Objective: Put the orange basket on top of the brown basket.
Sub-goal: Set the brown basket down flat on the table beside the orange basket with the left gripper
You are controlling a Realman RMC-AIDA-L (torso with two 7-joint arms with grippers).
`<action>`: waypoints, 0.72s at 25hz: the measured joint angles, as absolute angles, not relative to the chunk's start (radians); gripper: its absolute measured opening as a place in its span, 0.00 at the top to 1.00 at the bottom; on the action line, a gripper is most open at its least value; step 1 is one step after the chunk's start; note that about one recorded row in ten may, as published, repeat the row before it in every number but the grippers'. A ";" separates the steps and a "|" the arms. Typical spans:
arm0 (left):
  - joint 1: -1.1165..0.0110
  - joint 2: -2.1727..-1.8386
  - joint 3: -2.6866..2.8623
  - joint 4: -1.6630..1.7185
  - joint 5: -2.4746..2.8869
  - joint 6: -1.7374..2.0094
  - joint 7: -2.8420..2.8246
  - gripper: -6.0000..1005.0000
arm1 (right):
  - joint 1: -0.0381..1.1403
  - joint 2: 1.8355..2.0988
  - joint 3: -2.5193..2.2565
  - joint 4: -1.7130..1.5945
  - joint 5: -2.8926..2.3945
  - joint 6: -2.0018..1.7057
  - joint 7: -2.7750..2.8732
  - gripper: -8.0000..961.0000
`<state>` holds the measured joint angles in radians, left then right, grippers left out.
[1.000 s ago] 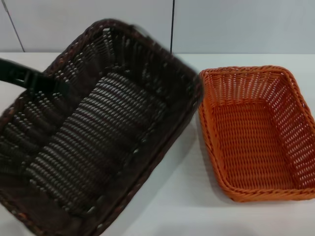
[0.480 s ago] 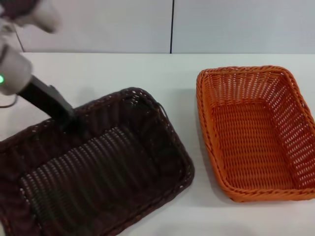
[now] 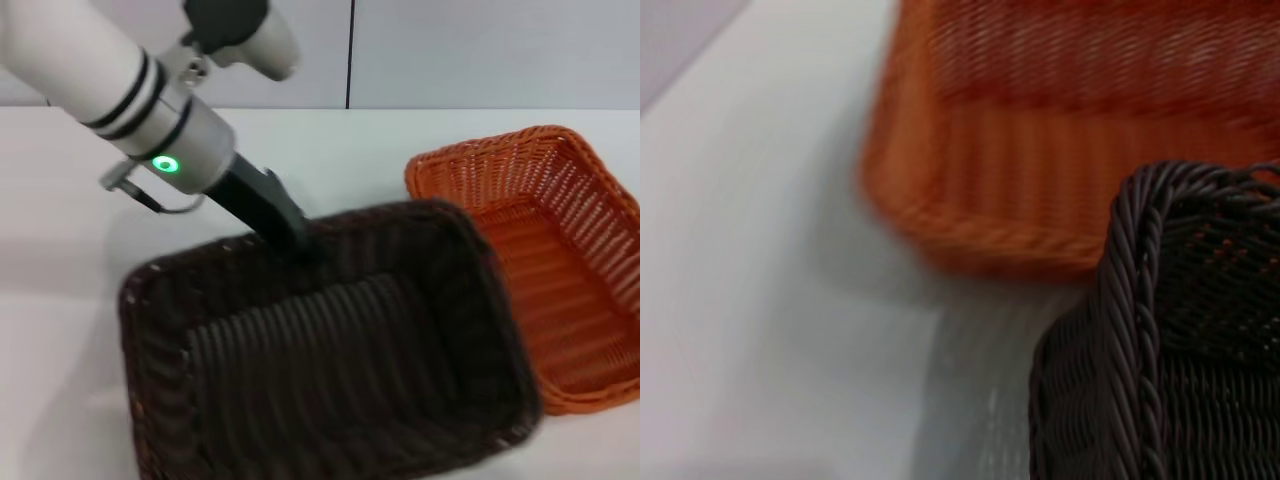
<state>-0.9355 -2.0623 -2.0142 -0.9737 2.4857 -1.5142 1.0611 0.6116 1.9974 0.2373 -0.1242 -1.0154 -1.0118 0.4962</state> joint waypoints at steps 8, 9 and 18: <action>-0.983 -2.068 -2.008 -0.873 2.284 -1.513 1.082 0.84 | 0.606 2.002 0.229 -0.113 -1.017 -1.012 0.497 0.43; -0.978 -2.068 -2.008 -0.873 2.256 -1.500 1.086 0.80 | 0.606 2.002 0.229 -0.112 -1.019 -1.011 0.497 0.43; -0.832 -2.062 -2.017 -0.994 2.034 -1.391 1.131 0.44 | 0.600 1.986 -0.017 -0.174 -1.026 -1.007 0.726 0.43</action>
<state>-0.8321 -2.0619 -2.0174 -0.9937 2.0336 -1.3910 1.1307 0.5999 1.9862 -0.0167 -0.1735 -1.0258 -1.0071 0.7262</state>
